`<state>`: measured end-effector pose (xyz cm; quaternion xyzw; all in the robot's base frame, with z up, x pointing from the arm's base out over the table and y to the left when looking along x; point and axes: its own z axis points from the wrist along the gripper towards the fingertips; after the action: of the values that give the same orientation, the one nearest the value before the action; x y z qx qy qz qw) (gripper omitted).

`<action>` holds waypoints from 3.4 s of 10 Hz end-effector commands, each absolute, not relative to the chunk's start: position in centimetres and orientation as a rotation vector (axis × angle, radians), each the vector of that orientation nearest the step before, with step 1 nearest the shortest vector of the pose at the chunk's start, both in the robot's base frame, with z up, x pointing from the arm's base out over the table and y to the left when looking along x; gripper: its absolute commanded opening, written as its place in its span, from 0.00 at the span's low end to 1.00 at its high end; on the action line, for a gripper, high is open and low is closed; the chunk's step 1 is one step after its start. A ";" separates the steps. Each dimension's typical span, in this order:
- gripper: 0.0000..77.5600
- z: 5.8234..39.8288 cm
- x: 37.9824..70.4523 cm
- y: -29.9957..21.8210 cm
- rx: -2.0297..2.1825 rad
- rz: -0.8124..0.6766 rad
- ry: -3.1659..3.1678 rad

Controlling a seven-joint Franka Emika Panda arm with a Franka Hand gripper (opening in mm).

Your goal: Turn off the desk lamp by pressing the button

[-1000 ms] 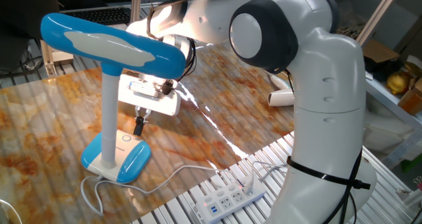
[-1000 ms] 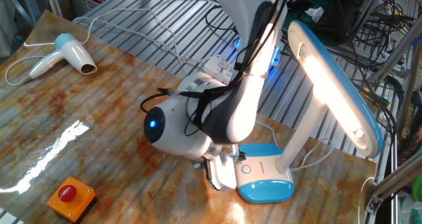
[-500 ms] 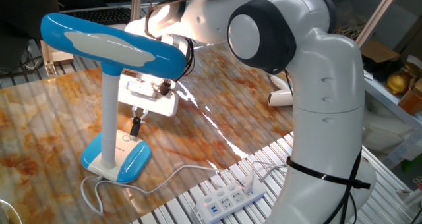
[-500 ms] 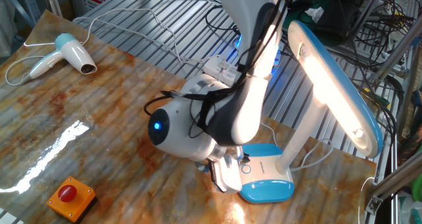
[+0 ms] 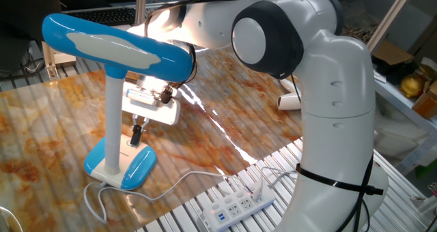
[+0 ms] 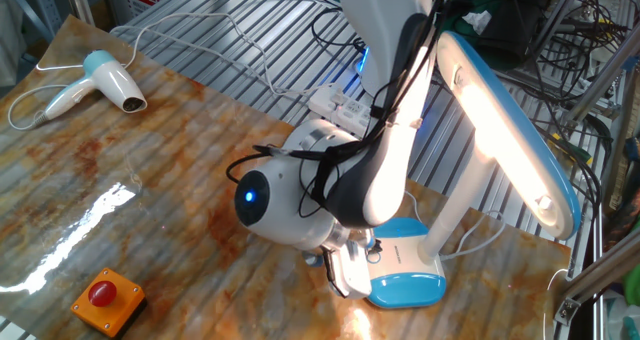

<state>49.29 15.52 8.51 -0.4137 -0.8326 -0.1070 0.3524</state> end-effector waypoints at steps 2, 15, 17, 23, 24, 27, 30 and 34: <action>0.00 8.6 49.6 15.4 -1.061 -0.291 -2.156; 0.00 8.3 50.1 16.2 -1.069 -0.277 -2.152; 0.00 8.2 50.2 16.2 -1.085 -0.254 -2.142; 0.00 7.6 50.3 16.0 -1.113 -0.191 -2.137; 0.00 7.3 50.3 16.1 -1.121 -0.180 -2.137; 0.00 6.7 50.5 16.2 -1.130 -0.169 -2.139; 0.00 7.0 50.7 16.1 -1.128 -0.166 -2.137; 0.00 9.0 51.2 15.5 -1.107 -0.164 -2.150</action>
<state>51.01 15.82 8.19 -0.4319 -0.8270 -0.0618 0.3546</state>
